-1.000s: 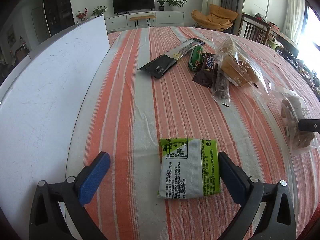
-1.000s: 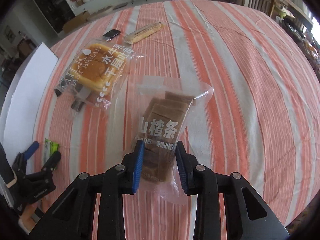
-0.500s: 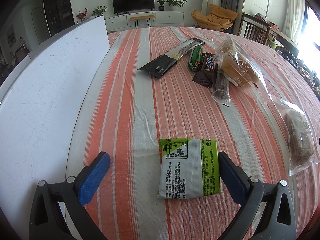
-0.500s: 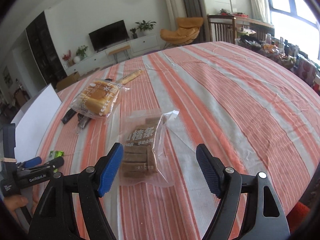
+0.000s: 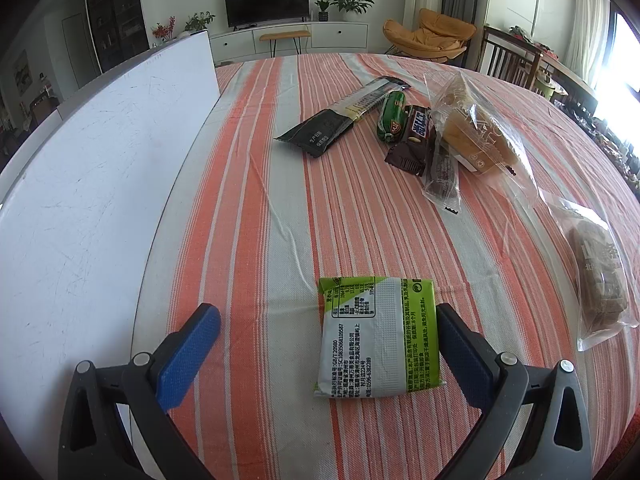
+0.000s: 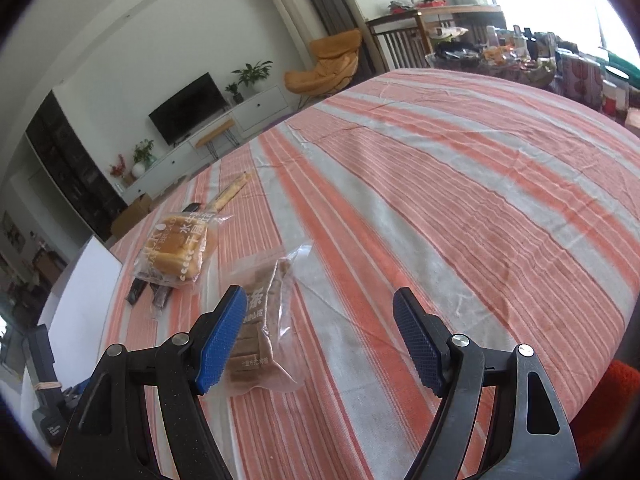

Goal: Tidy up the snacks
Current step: 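Grasp the clear bag of hawthorn strips with the right gripper, then grasp the green-white square packet with left gripper while right holds hawthorn bag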

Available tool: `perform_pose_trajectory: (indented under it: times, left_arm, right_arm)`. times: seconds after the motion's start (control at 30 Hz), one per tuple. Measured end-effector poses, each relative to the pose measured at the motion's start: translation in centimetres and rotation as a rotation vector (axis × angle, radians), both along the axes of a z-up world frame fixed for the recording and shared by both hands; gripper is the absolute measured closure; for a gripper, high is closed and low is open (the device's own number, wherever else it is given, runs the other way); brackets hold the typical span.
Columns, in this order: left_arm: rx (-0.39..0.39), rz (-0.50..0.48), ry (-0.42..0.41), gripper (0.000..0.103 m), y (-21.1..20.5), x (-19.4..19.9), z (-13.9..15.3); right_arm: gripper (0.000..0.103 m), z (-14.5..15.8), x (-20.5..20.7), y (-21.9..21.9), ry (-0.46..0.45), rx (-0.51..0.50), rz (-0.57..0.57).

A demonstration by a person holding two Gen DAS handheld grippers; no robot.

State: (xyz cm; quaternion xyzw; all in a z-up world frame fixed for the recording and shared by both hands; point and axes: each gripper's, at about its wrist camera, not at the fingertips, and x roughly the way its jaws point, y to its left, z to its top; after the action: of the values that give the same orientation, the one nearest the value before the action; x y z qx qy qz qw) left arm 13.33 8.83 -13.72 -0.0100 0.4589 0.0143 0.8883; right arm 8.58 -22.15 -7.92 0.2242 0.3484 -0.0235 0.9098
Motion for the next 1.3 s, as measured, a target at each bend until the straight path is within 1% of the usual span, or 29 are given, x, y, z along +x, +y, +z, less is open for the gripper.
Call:
perform_pose_trajectory:
  times: [0.07, 0.1, 0.13, 0.2, 0.27, 0.3, 0.33, 0.37, 0.4, 0.43, 0.47, 0.5, 0.53, 0.63, 0.77, 0.8, 0.87, 0.9, 0.97, 1.17, 1.3]
  left_arm:
    - [0.0, 0.0, 0.0, 0.0, 0.0, 0.0, 0.0]
    - [0.0, 0.0, 0.0, 0.0, 0.0, 0.0, 0.0]
    - [0.0, 0.0, 0.0, 0.0, 0.0, 0.0, 0.0]
    - [0.0, 0.0, 0.0, 0.0, 0.0, 0.1, 0.0]
    - [0.0, 0.0, 0.0, 0.0, 0.0, 0.1, 0.0]
    - [-0.001, 0.0, 0.0, 0.0, 0.0, 0.1, 0.0]
    - [-0.001, 0.0, 0.0, 0.0, 0.0, 0.0, 0.0]
    - [-0.001, 0.0, 0.0, 0.0, 0.0, 0.0, 0.0]
    - [-0.001, 0.0, 0.001, 0.0, 0.0, 0.0, 0.0]
    - [-0.001, 0.0, 0.001, 0.0, 0.0, 0.0, -0.1]
    - [-0.001, 0.0, 0.0, 0.0, 0.0, 0.0, 0.0]
    - [-0.001, 0.0, 0.001, 0.0, 0.0, 0.0, 0.0]
    - [0.0, 0.0, 0.001, 0.0, 0.0, 0.0, 0.0]
    - [0.0, 0.0, 0.001, 0.0, 0.0, -0.1, 0.0]
    - [-0.001, 0.0, 0.001, 0.0, 0.0, 0.0, 0.0]
    - [-0.001, 0.0, 0.001, 0.0, 0.0, 0.0, 0.0]
    - [-0.001, 0.0, 0.001, 0.0, 0.0, 0.0, 0.0]
    - [0.0, 0.0, 0.0, 0.0, 0.0, 0.0, 0.0]
    - [-0.001, 0.0, 0.0, 0.0, 0.0, 0.0, 0.0]
    - [0.0, -0.001, 0.0, 0.0, 0.0, 0.0, 0.0]
    - [-0.001, -0.006, 0.004, 0.0, 0.0, 0.0, 0.0]
  right_arm:
    - [0.023, 0.0, 1.3, 0.4, 0.077, 0.042, 0.039]
    - [0.023, 0.1, 1.9, 1.1, 0.099, 0.054, 0.069]
    - [0.023, 0.4, 2.6, 2.1, 0.135, 0.043, 0.098]
    - [0.023, 0.1, 4.4, 4.5, 0.245, -0.041, 0.126]
    - [0.023, -0.8, 6.2, 6.6, 0.332, -0.08, 0.131]
    - [0.022, -1.7, 7.2, 8.0, 0.378, -0.125, 0.148]
    - [0.015, -2.8, 8.1, 9.7, 0.432, -0.208, 0.182]
    - [0.009, -3.1, 8.5, 11.6, 0.422, -0.322, 0.216]
    - [0.008, -3.3, 8.4, 13.1, 0.378, -0.398, 0.236]
    - [0.008, -3.5, 8.1, 13.7, 0.347, -0.426, 0.25]
    - [0.008, -3.6, 7.8, 13.7, 0.323, -0.417, 0.257]
    - [0.008, -3.7, 7.5, 13.2, 0.31, -0.384, 0.261]
    - [0.005, -3.9, 7.3, 12.5, 0.291, -0.359, 0.271]
    - [0.005, -4.0, 6.3, 11.5, 0.241, -0.379, 0.309]
    - [0.011, -3.8, 6.5, 11.0, 0.279, -0.388, 0.346]
    - [0.013, -3.8, 6.7, 11.3, 0.284, -0.39, 0.354]
    - [0.033, -3.3, 6.5, 10.9, 0.272, -0.384, 0.363]
    - [0.038, -3.1, 6.4, 11.0, 0.272, -0.387, 0.361]
    - [0.04, -3.1, 6.2, 10.4, 0.262, -0.379, 0.355]
    - [0.039, -3.2, 5.4, 10.2, 0.223, -0.388, 0.338]
    - [0.039, -3.2, 5.7, 10.5, 0.235, -0.387, 0.349]
